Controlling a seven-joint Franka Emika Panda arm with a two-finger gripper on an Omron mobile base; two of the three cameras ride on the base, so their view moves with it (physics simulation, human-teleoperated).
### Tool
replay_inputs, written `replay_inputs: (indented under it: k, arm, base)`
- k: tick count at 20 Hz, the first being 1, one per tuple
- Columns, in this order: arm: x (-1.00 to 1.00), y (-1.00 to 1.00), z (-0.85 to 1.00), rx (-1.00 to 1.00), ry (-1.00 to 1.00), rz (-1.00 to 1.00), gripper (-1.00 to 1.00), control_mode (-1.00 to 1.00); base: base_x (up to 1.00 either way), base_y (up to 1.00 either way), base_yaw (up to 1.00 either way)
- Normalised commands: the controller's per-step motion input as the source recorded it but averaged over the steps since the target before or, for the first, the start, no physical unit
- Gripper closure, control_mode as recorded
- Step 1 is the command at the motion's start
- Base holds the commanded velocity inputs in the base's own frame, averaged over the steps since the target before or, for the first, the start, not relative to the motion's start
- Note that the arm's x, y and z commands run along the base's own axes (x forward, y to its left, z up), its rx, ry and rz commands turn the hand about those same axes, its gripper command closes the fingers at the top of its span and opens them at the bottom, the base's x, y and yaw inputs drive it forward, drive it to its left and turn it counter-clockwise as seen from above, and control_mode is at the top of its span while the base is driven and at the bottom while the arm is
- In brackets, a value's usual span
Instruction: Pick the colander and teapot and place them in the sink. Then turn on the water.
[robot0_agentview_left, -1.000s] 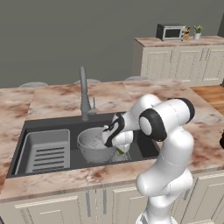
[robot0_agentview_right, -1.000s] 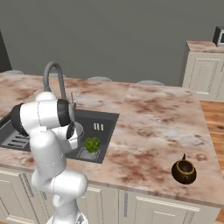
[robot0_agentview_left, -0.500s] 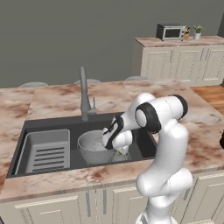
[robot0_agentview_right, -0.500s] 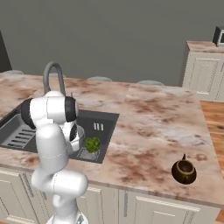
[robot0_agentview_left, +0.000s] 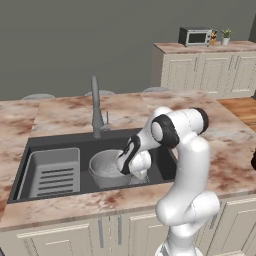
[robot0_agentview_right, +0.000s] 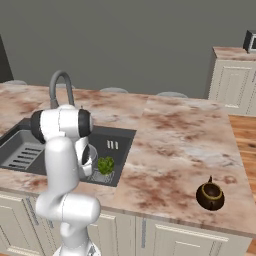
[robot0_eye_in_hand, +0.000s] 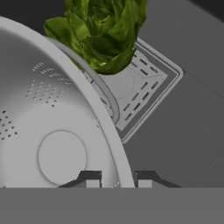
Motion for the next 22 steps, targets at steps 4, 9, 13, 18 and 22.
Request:
replay_inputs:
  k: [4,9,13,18,22]
  arm:
    - [0.02,0.00,-0.18,0.00,0.00,0.00,1.00,-1.00]
    - [0.00,0.00,-0.01,0.00,0.01,0.00,1.00,-1.00]
    - [0.00,0.00,0.00,0.00,0.00,0.00,-1.00,-1.00]
    - [0.02,0.00,0.00,0.00,0.00,0.00,-1.00,-1.00]
    - [0.03,-0.05,0.12,0.00,0.00,0.00,-1.00,-1.00]
  base:
    - [0.00,0.00,0.00]
    - [0.00,0.00,0.00]
    - [0.00,0.00,0.00]
    - [0.00,0.00,0.00]
    - [0.00,0.00,0.00]
